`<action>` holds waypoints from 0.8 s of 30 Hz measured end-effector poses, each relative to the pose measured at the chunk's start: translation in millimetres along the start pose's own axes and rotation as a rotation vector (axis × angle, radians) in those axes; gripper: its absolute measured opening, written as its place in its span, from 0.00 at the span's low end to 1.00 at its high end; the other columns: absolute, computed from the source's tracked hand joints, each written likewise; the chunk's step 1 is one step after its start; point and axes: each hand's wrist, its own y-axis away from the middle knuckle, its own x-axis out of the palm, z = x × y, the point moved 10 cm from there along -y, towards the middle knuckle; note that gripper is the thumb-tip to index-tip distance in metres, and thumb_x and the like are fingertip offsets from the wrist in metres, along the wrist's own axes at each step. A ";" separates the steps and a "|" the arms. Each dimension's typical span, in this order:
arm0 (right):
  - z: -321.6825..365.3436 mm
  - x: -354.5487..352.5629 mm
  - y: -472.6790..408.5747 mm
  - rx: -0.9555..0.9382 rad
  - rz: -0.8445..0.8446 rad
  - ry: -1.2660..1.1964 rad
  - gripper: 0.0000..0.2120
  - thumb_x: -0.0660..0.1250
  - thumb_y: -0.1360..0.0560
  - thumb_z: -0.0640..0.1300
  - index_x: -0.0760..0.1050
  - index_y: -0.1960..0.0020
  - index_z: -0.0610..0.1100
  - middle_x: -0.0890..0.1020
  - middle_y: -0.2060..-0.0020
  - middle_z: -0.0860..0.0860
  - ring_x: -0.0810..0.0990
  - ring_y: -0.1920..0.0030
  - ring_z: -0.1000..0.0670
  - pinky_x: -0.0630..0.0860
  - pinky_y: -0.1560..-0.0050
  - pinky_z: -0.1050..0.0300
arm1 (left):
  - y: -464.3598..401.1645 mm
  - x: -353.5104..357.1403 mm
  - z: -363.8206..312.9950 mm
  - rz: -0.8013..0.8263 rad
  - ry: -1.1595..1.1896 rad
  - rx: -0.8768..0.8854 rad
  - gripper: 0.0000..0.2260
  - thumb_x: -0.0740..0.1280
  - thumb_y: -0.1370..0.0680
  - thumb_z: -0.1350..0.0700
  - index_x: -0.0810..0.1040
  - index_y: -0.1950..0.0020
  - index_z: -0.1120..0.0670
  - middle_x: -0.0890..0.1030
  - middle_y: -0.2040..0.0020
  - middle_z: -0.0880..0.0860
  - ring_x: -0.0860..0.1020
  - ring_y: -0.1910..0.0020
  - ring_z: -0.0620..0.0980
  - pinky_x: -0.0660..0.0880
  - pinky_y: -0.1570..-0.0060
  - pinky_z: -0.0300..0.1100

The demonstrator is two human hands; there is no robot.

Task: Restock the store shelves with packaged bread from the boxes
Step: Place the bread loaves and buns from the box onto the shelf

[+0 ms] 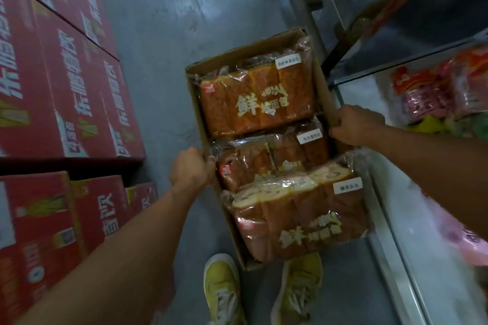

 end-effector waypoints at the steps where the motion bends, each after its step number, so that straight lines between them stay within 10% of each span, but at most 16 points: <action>1: -0.4 1.7 -3.8 0.003 -0.002 -0.007 0.11 0.68 0.26 0.50 0.70 0.50 0.45 0.75 0.57 0.47 0.75 0.59 0.45 0.69 0.59 0.55 | -4.1 2.0 0.2 -0.004 0.013 -0.006 0.13 0.65 0.22 0.49 0.81 0.55 0.58 0.84 0.56 0.59 0.82 0.52 0.61 0.76 0.56 0.47; 15: -2.0 25.5 -32.3 0.035 0.036 -0.082 0.11 0.67 0.23 0.49 0.72 0.48 0.43 0.75 0.61 0.47 0.77 0.58 0.45 0.71 0.58 0.53 | -23.7 18.6 2.3 -0.003 0.057 -0.071 0.14 0.63 0.21 0.47 0.80 0.51 0.56 0.84 0.53 0.58 0.82 0.51 0.60 0.78 0.50 0.48; 24: -36.7 33.3 41.0 0.354 0.000 -0.904 0.31 0.49 0.19 0.62 0.72 0.33 0.38 0.77 0.39 0.38 0.77 0.42 0.38 0.75 0.44 0.45 | 59.7 28.0 15.4 -0.109 0.656 -0.231 0.18 0.56 0.20 0.44 0.72 0.61 0.55 0.76 0.61 0.57 0.78 0.57 0.58 0.79 0.52 0.60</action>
